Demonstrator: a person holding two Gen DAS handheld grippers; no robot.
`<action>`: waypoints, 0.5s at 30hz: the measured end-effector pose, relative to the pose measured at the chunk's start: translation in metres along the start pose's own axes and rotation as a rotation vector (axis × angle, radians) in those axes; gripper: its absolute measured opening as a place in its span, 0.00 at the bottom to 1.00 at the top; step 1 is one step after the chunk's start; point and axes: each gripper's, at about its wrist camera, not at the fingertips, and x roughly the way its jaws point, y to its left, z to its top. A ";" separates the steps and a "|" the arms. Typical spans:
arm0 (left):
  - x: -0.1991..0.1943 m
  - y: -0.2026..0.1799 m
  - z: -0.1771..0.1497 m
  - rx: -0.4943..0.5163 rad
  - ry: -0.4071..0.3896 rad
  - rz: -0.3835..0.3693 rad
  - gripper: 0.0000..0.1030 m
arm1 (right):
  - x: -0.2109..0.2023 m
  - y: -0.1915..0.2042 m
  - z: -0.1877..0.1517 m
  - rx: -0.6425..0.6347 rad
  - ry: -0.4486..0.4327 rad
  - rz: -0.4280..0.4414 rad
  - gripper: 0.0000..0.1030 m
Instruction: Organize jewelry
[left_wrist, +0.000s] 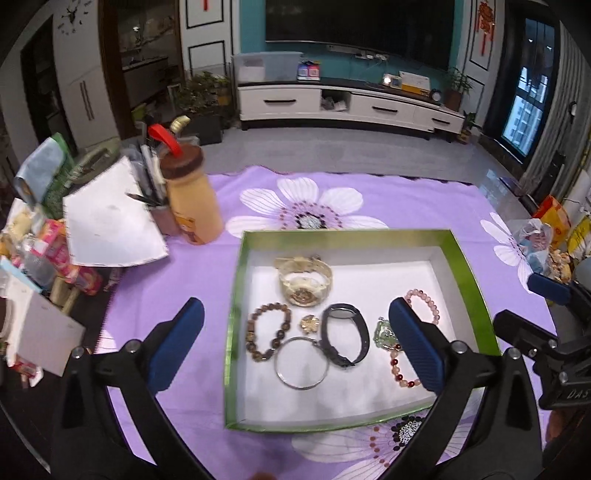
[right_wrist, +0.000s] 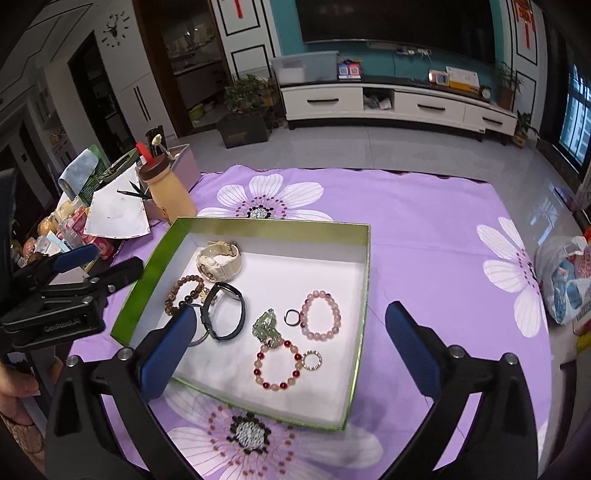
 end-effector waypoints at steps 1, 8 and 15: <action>-0.006 0.001 0.003 -0.004 -0.001 0.013 0.98 | -0.004 0.000 0.002 0.003 0.012 -0.005 0.99; -0.041 0.002 0.017 -0.019 0.011 0.002 0.98 | -0.032 0.008 0.016 -0.004 0.055 -0.022 0.99; -0.059 -0.004 0.023 -0.023 0.030 -0.003 0.98 | -0.050 0.019 0.024 -0.045 0.028 -0.042 0.99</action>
